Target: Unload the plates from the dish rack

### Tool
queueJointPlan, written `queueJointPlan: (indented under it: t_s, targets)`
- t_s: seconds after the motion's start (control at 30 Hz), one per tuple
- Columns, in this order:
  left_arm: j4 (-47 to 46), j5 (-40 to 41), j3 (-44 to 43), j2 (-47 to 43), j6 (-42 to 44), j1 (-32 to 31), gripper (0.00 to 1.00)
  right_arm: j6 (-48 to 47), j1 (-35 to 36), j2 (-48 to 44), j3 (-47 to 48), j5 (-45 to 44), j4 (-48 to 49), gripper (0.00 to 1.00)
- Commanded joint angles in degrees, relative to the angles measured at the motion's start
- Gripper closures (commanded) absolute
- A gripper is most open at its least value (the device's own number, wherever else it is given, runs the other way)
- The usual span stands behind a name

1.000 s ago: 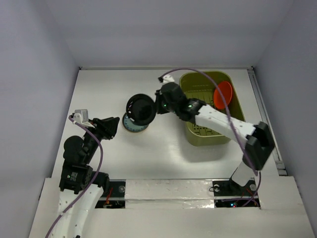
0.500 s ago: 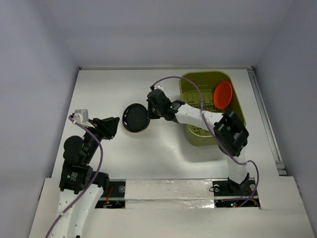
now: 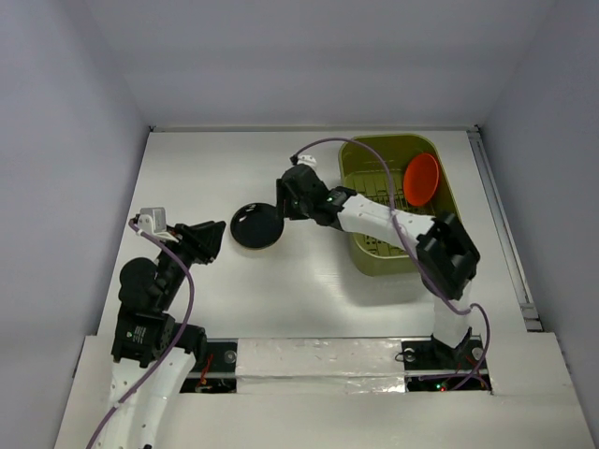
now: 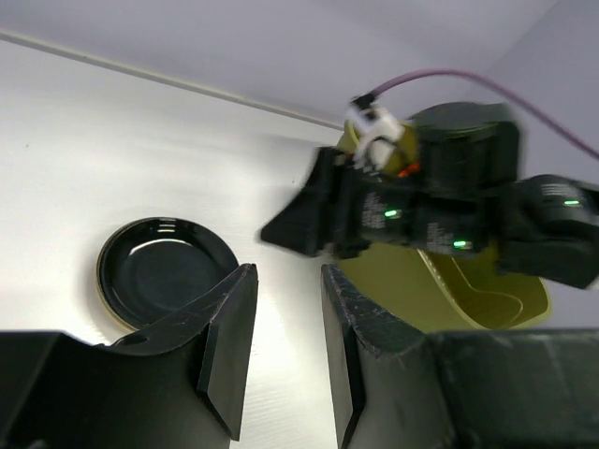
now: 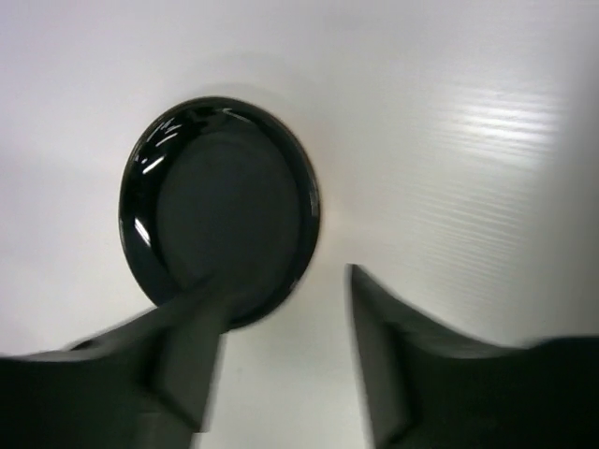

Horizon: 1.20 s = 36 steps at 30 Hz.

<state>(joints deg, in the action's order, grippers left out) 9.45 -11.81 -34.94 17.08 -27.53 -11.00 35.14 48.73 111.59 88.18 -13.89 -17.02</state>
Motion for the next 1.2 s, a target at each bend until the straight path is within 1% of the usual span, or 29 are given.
queueJointPlan:
  t_s: [0.0, 0.03, 0.07, 0.1, 0.13, 0.17, 0.2, 0.27, 0.3, 0.33, 0.43, 0.47, 0.53, 0.57, 0.6, 0.7, 0.77, 0.8, 0.87, 0.9, 1.03, 1.17]
  targets:
    - [-2.51, -0.4, 0.66, -1.0, 0.19, 0.37, 0.7, -3.75, -0.04, -11.11, -1.42, -10.43, -2.49, 0.48]
    - [-2.51, -0.49, 0.57, -1.08, 0.19, 0.37, 0.7, -4.37, -0.04, -13.39, -3.26, -13.41, -3.37, 0.58]
    - [-2.51, -0.49, 0.57, -1.26, 0.19, 0.37, 0.7, -5.42, -0.04, -17.68, -4.15, -19.62, -5.72, 0.7]
    - [-2.51, -0.49, 0.57, -1.43, 0.19, 0.37, 0.7, -5.78, -1.17, -19.81, -5.03, -21.95, -7.14, 0.9]
    - [-2.51, -0.49, 0.57, -1.7, 0.19, 0.37, 0.7, -6.13, -2.31, -21.92, -7.04, -23.45, -8.29, 0.95]
    - [-2.6, -0.49, 0.57, -1.87, 0.19, 0.37, 0.7, -6.57, -5.2, -26.38, -8.45, -25.99, -9.51, 0.99]
    - [-2.68, -0.67, 0.57, -2.14, 0.19, 0.37, 0.69, -6.92, -7.14, -28.69, -10.21, -26.88, -9.53, 1.0]
    - [-2.69, -0.58, 0.75, -2.4, 0.11, -0.15, 0.69, -7.1, -11.97, -34.73, -15.37, -25.41, -9.44, 1.0]
    - [-2.6, -0.58, 0.75, -2.75, 0.11, -0.16, 0.69, -7.27, -16.69, -36.69, -17.15, -24.79, -9.0, 1.0]
    - [-2.68, -0.58, 0.66, -3.02, 0.11, -0.77, 0.69, -7.53, -19.0, -39.49, -20.3, -24.35, -8.39, 1.0]
    - [-2.6, -0.4, 0.75, -3.28, 0.11, -1.29, 0.68, -7.98, -26.37, -41.54, -22.96, -23.47, -8.65, 1.0]
    - [-2.6, -0.49, 0.75, -3.37, 0.11, -1.3, 0.68, -8.59, -27.62, -41.8, -23.49, -23.29, -8.47, 0.99]
    - [-2.51, -0.32, 0.66, -3.63, 0.11, -1.91, 0.68, -8.85, -30.43, -41.72, -24.28, -22.85, -8.56, 0.91]
    - [-2.6, -0.32, 0.57, -3.72, 0.11, -1.91, 0.68, -9.29, -30.45, -41.46, -24.37, -23.98, -8.3, 0.88]
    - [-2.51, -0.32, 0.66, -3.81, 0.11, -1.91, 0.67, -9.64, -31.06, -41.02, -24.2, -25.12, -8.04, 0.81]
    - [-2.51, -0.23, 0.57, -4.07, 0.11, -2.53, 0.67, -10.0, -33.08, -38.38, -23.41, -26.1, -6.64, 0.7]
    - [-2.42, -0.14, 0.57, -4.25, 0.02, -3.06, 0.67, -10.0, -34.22, -36.46, -22.97, -25.4, -5.23, 0.67]
    - [-2.42, -0.14, 0.66, -4.34, 0.11, -3.06, 0.67, -10.0, -35.1, -35.75, -22.71, -25.31, -4.87, 0.64]
    - [-2.33, 0.04, 0.57, -4.51, 0.11, -3.58, 0.66, -10.09, -35.89, -33.91, -22.18, -24.87, -3.91, 0.63]
    - [-2.25, 0.04, 0.57, -4.6, 0.11, -3.58, 0.66, -10.09, -36.59, -33.29, -22.0, -24.87, -3.73, 0.6]
    - [-2.25, 0.12, 0.49, -4.78, 0.11, -4.11, 0.66, -10.35, -38.88, -31.09, -22.0, -22.33, -1.71, 0.6]
    - [-2.16, 0.13, 0.49, -4.86, 0.11, -4.64, 0.66, -11.14, -39.41, -28.89, -21.74, -20.39, 0.49, 0.6]
